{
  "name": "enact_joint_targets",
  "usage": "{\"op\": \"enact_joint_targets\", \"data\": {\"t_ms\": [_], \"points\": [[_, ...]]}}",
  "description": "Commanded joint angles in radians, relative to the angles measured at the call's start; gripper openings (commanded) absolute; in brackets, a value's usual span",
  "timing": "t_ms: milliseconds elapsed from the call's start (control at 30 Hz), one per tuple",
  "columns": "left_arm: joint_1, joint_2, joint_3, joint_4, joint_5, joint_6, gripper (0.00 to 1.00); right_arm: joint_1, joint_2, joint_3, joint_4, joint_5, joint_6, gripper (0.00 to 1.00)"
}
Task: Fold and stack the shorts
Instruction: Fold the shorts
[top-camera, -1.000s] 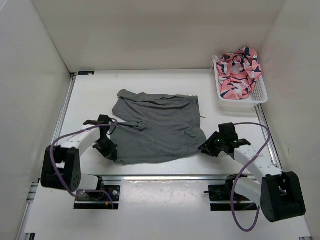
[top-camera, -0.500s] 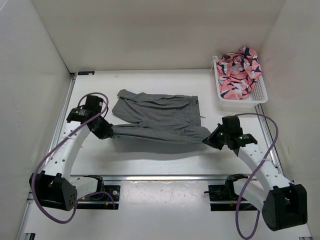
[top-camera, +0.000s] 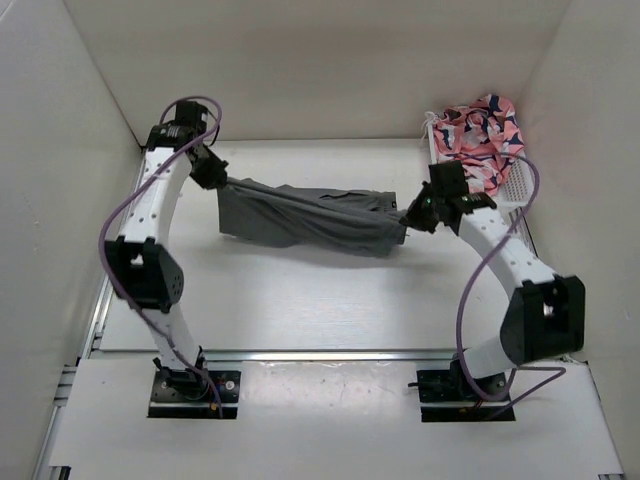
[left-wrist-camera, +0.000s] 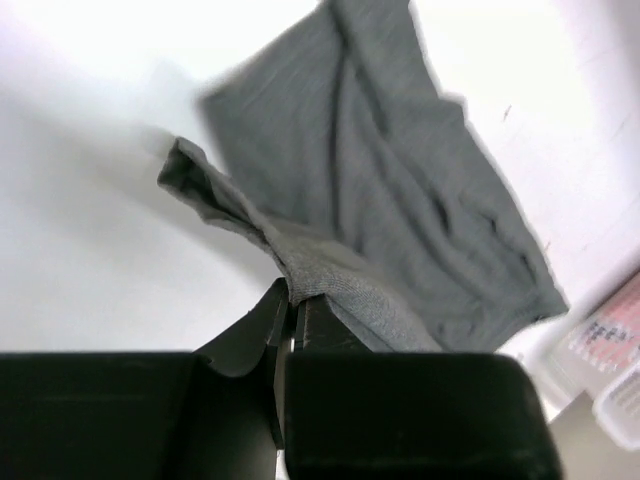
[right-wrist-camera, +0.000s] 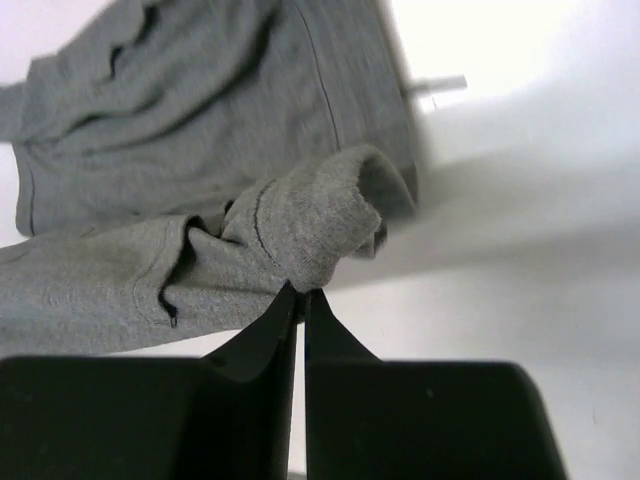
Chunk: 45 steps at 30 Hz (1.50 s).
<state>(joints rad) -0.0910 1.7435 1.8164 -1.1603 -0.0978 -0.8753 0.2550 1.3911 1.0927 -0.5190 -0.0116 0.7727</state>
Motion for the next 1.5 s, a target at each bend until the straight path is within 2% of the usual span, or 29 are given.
{"op": "enact_joint_targets", "data": {"t_ms": [0, 200, 233, 333, 367, 400, 433, 467, 500, 533, 567, 633, 667, 733, 767, 867, 900, 967, 1100, 1167, 1400, 1467], "points": [[0.033, 0.157, 0.240, -0.022, -0.104, 0.067, 0.10, -0.010, 0.136, 0.165, 0.014, 0.114, -0.068, 0.00], [0.051, 0.460, 0.535, -0.032, -0.094, 0.110, 0.10, -0.010, 0.408, 0.454, 0.014, 0.114, -0.078, 0.00], [0.051, 0.497, 0.613, -0.023, -0.085, 0.119, 0.10, -0.010, 0.442, 0.495, 0.005, 0.114, -0.078, 0.00], [0.071, 0.619, 0.717, 0.055, -0.030, 0.131, 0.10, -0.010, 0.581, 0.665, 0.005, 0.128, -0.087, 0.00], [0.071, 0.639, 0.731, 0.088, -0.005, 0.131, 0.10, -0.019, 0.656, 0.712, 0.005, 0.107, -0.096, 0.18], [0.071, 0.672, 0.744, 0.112, 0.051, 0.131, 0.27, -0.028, 0.693, 0.811, 0.005, 0.078, -0.108, 0.35], [0.082, 0.686, 0.782, 0.125, 0.076, 0.143, 0.35, -0.028, 0.726, 0.864, -0.010, 0.040, -0.108, 0.53], [0.082, 0.686, 0.794, 0.125, 0.092, 0.163, 0.47, -0.028, 0.747, 0.903, -0.044, 0.000, -0.121, 0.70], [0.082, 0.686, 0.794, 0.125, 0.092, 0.176, 0.60, -0.028, 0.747, 0.908, -0.044, -0.001, -0.130, 0.76], [0.082, 0.641, 0.746, 0.116, 0.092, 0.186, 0.91, -0.028, 0.728, 0.886, -0.044, 0.013, -0.147, 0.80], [0.082, 0.608, 0.704, 0.116, 0.077, 0.211, 1.00, -0.028, 0.670, 0.853, -0.018, 0.027, -0.156, 0.85], [0.082, 0.500, 0.609, 0.116, 0.052, 0.236, 1.00, -0.028, 0.599, 0.706, 0.007, 0.045, -0.156, 0.85], [0.073, 0.461, 0.496, 0.116, 0.043, 0.246, 1.00, -0.028, 0.524, 0.647, 0.034, 0.045, -0.156, 0.85], [0.073, 0.350, 0.369, 0.116, 0.021, 0.259, 0.91, -0.028, 0.418, 0.469, 0.059, 0.045, -0.133, 0.85], [0.073, 0.315, 0.233, 0.116, 0.021, 0.259, 0.88, -0.028, 0.387, 0.410, 0.085, 0.020, -0.124, 0.85], [0.073, 0.229, 0.013, 0.168, 0.078, 0.259, 0.91, -0.039, 0.298, 0.210, 0.122, -0.057, -0.069, 0.86], [0.073, 0.229, -0.024, 0.178, 0.093, 0.269, 0.98, -0.039, 0.283, 0.167, 0.160, -0.094, -0.055, 0.87], [0.073, 0.229, -0.071, 0.179, 0.102, 0.269, 1.00, -0.048, 0.260, 0.067, 0.197, -0.165, -0.015, 0.89], [0.063, 0.277, -0.140, 0.215, 0.145, 0.288, 1.00, -0.048, 0.273, 0.003, 0.275, -0.223, 0.036, 0.94], [0.063, 0.297, -0.140, 0.246, 0.145, 0.288, 1.00, -0.048, 0.307, 0.003, 0.323, -0.234, 0.048, 0.96], [0.063, 0.442, -0.077, 0.264, 0.148, 0.276, 1.00, -0.026, 0.453, 0.130, 0.332, -0.186, 0.039, 0.97], [0.063, 0.462, -0.066, 0.264, 0.158, 0.263, 0.89, -0.017, 0.505, 0.159, 0.332, -0.163, 0.039, 0.93]]}}
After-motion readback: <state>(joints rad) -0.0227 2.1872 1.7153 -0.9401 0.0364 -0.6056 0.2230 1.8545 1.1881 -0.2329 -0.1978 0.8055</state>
